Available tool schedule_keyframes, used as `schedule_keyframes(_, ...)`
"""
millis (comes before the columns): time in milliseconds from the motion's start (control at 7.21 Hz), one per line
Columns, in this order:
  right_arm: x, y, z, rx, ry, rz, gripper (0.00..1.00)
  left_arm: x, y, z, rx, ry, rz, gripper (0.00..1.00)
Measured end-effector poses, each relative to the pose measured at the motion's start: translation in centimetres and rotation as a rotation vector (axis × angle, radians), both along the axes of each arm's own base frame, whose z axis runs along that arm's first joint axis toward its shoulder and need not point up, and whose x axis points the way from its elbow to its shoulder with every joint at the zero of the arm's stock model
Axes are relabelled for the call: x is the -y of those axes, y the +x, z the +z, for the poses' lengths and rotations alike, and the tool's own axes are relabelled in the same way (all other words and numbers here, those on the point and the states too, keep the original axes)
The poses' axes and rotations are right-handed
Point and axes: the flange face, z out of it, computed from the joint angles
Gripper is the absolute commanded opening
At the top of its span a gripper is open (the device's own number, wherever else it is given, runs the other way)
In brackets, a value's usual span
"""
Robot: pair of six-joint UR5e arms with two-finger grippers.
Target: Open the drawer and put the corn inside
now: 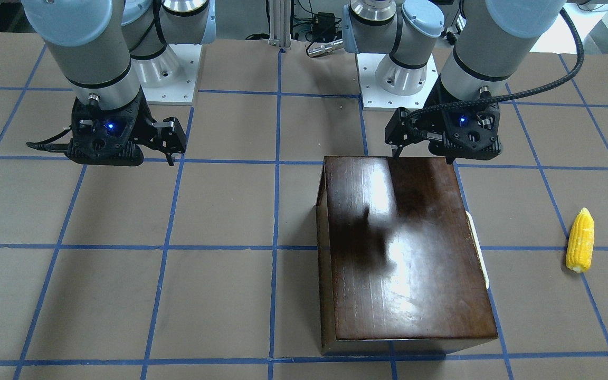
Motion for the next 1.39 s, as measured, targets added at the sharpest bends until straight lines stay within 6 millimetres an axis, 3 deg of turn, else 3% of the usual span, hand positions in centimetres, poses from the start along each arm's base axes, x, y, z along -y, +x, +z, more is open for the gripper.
schedule_keyframes(277, 0.0, 0.0, 0.0, 0.0, -0.001, 0.0, 1.0, 0.1, 0.4, 0.4, -0.002, -0.01, 0.009, 1.0)
schedule_keyframes(555, 0.0, 0.0, 0.0, 0.0, -0.001, 0.0, 1.0, 1.4, 3.5, 1.4, -0.009, -0.033, 0.063, 1.0)
schedule_keyframes(971, 0.0, 0.0, 0.0, 0.0, -0.001, 0.0, 1.0, 3.7, 11.2, 2.4, -0.054, -0.06, 0.096, 1.0)
schedule_keyframes(1387, 0.0, 0.0, 0.0, 0.0, -0.001, 0.0, 1.0, 5.3, 19.6, -0.7, -0.088, -0.029, 0.024, 1.0)
